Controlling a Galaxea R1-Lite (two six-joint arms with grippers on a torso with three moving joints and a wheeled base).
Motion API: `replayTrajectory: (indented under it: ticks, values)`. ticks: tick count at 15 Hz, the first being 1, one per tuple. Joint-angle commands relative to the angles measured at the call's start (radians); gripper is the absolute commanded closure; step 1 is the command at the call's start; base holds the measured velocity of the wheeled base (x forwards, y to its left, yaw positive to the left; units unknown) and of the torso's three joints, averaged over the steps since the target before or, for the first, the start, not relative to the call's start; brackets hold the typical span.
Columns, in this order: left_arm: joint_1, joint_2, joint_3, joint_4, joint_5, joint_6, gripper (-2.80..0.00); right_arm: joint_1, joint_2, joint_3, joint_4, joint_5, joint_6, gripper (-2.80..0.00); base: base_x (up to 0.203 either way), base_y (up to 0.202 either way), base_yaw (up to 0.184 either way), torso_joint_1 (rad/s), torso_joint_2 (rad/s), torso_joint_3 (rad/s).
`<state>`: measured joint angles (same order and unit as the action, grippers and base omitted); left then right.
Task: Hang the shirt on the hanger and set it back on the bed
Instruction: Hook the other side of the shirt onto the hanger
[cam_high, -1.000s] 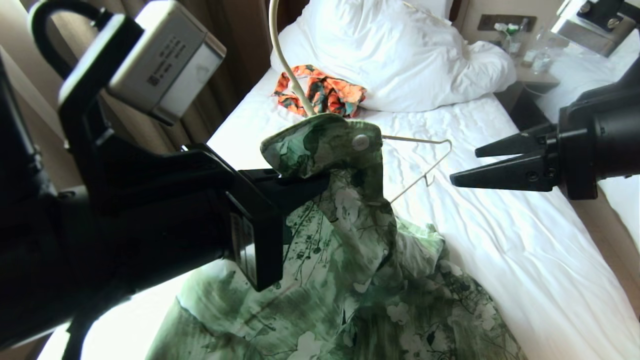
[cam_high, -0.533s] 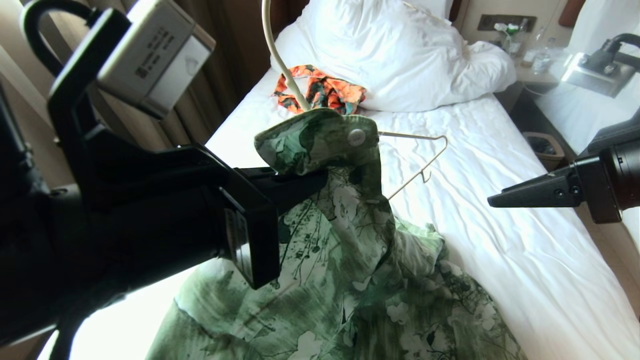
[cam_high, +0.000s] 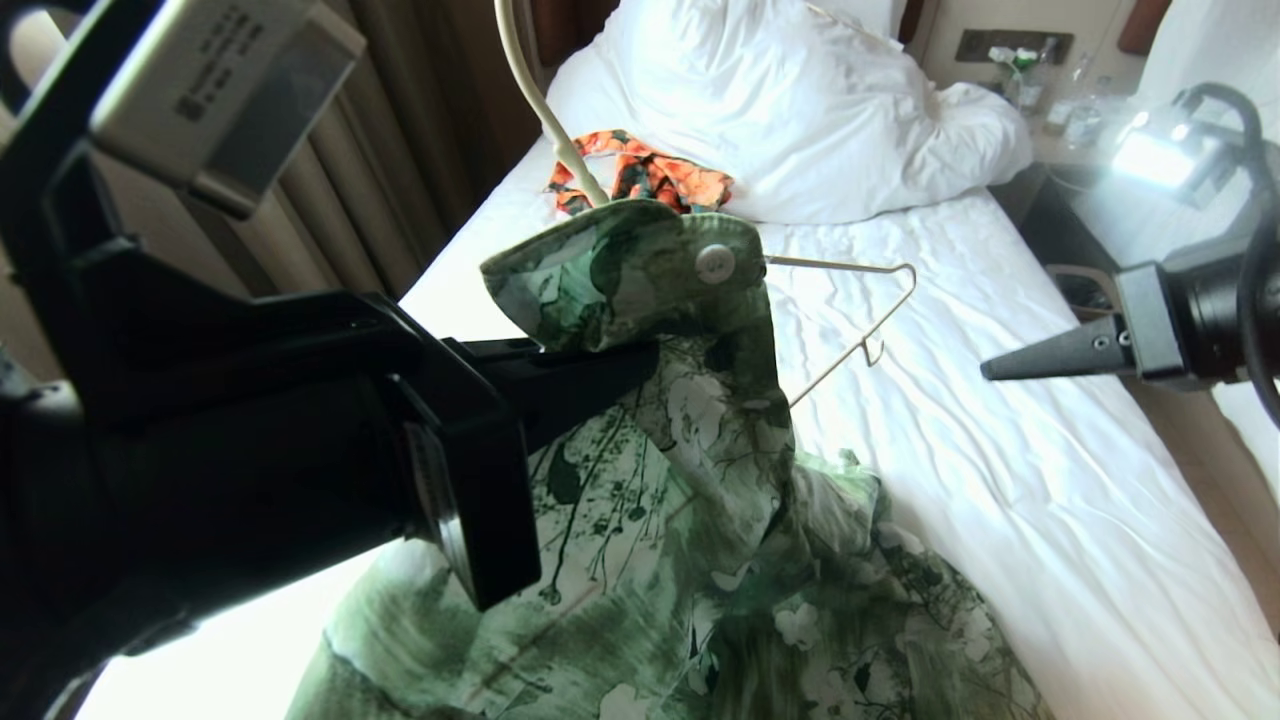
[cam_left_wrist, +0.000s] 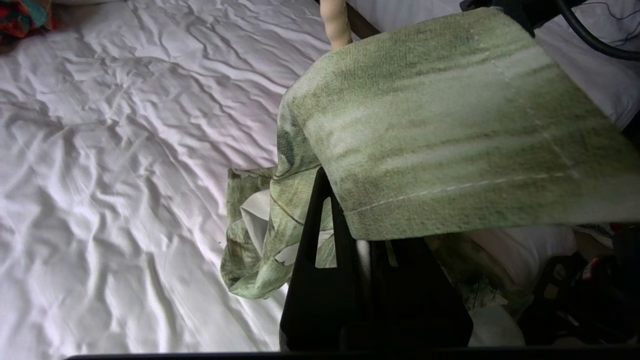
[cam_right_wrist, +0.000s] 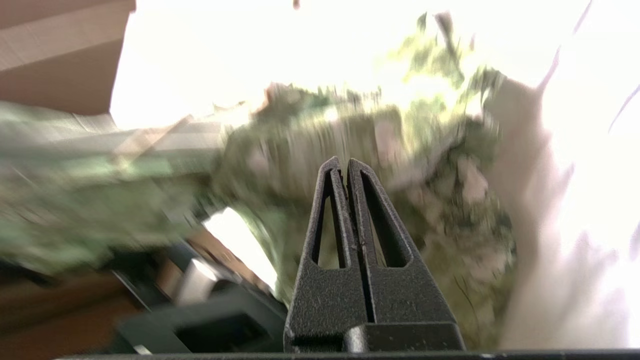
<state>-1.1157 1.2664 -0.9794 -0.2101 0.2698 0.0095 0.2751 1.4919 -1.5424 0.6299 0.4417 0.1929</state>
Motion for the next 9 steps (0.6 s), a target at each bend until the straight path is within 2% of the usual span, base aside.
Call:
replayTrajectory:
  ticks: [1, 2, 4, 7, 9]
  values:
    - [-0.013, -0.005, 0.016, -0.005, 0.001, -0.030, 0.00, -0.111, 0.092, -0.146, -0.017, 0.115, 0.137, 0.00, 0.000, 0.000, 0.000, 0.000, 0.00, 0.000]
    - [-0.019, -0.004, 0.020, -0.005, -0.001, -0.070, 0.00, -0.141, 0.137, -0.199, -0.022, 0.151, 0.192, 0.00, 0.000, 0.000, 0.000, 0.000, 0.00, 0.000]
    - [-0.019, 0.004, 0.031, -0.005, -0.044, -0.091, 0.00, -0.169, 0.216, -0.283, -0.027, 0.183, 0.240, 0.00, 0.000, 0.000, 0.000, 0.000, 0.00, 0.000]
    - [0.018, 0.002, 0.042, -0.001, -0.233, -0.092, 0.00, -0.172, 0.355, -0.422, -0.013, 0.191, 0.264, 0.00, 0.000, 0.000, 0.000, 0.000, 0.00, 0.000]
    - [0.059, 0.003, 0.049, -0.006, -0.318, -0.089, 0.00, -0.169, 0.407, -0.443, -0.060, 0.194, 0.273, 0.00, 0.000, 0.000, 0.000, 0.000, 0.00, 0.000]
